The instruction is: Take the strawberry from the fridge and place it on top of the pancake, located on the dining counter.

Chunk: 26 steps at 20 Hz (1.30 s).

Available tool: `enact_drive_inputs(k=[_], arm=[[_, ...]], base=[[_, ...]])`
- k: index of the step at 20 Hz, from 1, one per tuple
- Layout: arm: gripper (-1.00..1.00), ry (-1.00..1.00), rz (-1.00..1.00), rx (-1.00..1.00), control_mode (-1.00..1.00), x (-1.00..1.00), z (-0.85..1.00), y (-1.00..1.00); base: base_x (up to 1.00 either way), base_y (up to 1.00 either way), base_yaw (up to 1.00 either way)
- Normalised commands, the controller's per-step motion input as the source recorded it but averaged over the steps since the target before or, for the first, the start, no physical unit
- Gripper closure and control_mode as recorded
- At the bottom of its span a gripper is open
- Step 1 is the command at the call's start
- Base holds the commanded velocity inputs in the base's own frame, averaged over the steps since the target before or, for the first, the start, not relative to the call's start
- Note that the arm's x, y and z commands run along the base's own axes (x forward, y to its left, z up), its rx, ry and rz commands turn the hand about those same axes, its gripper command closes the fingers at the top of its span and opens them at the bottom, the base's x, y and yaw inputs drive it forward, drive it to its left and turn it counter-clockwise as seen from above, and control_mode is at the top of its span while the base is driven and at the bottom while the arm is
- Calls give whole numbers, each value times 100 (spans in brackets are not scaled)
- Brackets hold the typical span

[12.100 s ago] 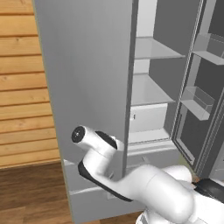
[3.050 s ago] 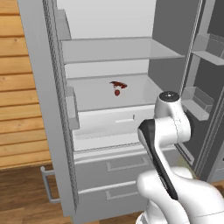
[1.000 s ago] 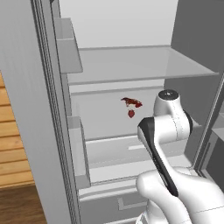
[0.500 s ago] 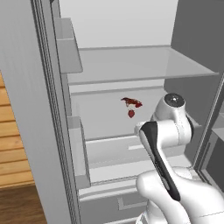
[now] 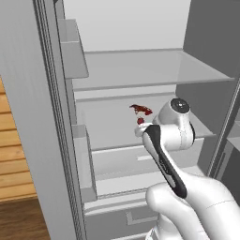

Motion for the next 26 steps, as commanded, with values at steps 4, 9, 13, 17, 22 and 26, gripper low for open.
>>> enact_drive_inputs(k=[4, 9, 13, 17, 22, 26], arm=[[-100, 0, 0, -3, -100, 83, 0, 0], [-100, 0, -4, -2, -100, 63, -2, 0], [-100, 8, -1, -2, -100, 27, 16, 0], [-100, 8, 0, 0, -100, 33, -1, 0], [-100, 0, 0, 0, -100, 23, -28, 0], [-100, 0, 0, 0, -100, 17, -19, 0]], base=[[0, 0, 0], [0, 0, 0], [0, 0, 0], [0, 0, 0], [0, 0, 0], [0, 0, 0]])
